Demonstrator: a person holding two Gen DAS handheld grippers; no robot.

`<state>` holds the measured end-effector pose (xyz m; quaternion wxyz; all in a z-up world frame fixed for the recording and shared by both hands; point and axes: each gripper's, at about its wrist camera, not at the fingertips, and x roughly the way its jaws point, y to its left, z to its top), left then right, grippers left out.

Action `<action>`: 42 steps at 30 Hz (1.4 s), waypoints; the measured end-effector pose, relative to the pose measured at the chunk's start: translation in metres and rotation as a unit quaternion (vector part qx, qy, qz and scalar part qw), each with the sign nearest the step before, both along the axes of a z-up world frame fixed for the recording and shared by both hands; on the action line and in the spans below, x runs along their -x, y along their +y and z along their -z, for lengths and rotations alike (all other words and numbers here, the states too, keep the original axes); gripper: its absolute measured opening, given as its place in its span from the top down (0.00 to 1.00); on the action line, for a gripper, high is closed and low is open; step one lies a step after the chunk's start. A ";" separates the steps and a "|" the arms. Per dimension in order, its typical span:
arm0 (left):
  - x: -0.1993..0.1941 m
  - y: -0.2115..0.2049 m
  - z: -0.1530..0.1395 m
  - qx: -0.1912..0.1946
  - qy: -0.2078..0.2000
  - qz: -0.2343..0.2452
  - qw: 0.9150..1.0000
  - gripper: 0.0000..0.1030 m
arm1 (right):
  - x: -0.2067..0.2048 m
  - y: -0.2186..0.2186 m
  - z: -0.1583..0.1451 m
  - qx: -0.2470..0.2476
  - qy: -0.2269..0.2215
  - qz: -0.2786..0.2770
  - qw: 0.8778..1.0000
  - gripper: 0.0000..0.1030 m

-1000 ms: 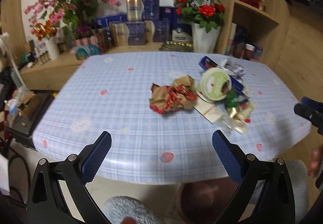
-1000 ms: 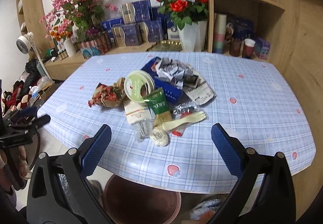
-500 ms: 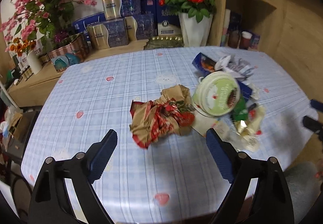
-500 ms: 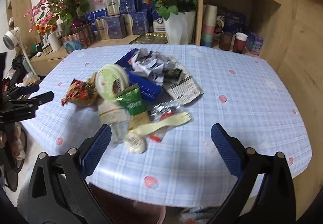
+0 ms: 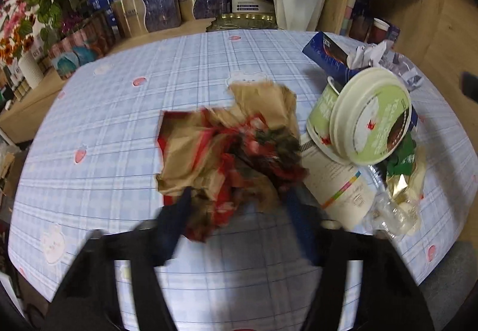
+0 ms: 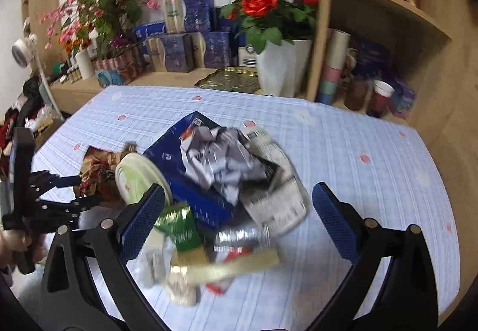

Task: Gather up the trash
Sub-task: 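Grasp the crumpled grey printed paper with the right gripper, then carry the grey paper to the brown bin and open the right gripper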

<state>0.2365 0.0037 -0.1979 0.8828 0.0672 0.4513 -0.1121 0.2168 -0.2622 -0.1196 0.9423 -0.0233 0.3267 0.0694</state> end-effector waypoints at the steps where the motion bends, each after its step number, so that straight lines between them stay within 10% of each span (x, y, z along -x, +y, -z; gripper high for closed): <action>1: 0.001 0.002 0.000 -0.005 -0.002 0.001 1.000 0.61 | -0.010 0.003 0.002 0.000 0.004 -0.006 1.000 0.05; 20: 0.018 0.045 -0.023 0.088 -0.026 -0.033 0.995 0.69 | -0.114 0.032 0.048 -0.014 0.114 0.016 0.993 0.06; 24: 0.024 0.050 -0.028 0.100 -0.032 -0.039 0.994 0.71 | -0.105 0.024 0.046 -0.048 0.125 0.001 0.991 0.27; 36: 0.042 0.051 -0.071 0.124 -0.073 -0.036 0.989 0.73 | -0.058 0.004 0.004 -0.088 0.058 0.002 0.994 0.38; 40: 0.056 0.043 -0.085 0.122 -0.083 -0.022 0.989 0.81 | -0.031 0.003 -0.015 -0.100 0.032 -0.008 0.994 0.38; 42: 0.063 0.039 -0.091 0.118 -0.085 -0.017 0.989 1.00 | -0.013 0.005 -0.022 -0.106 0.019 -0.014 0.994 0.38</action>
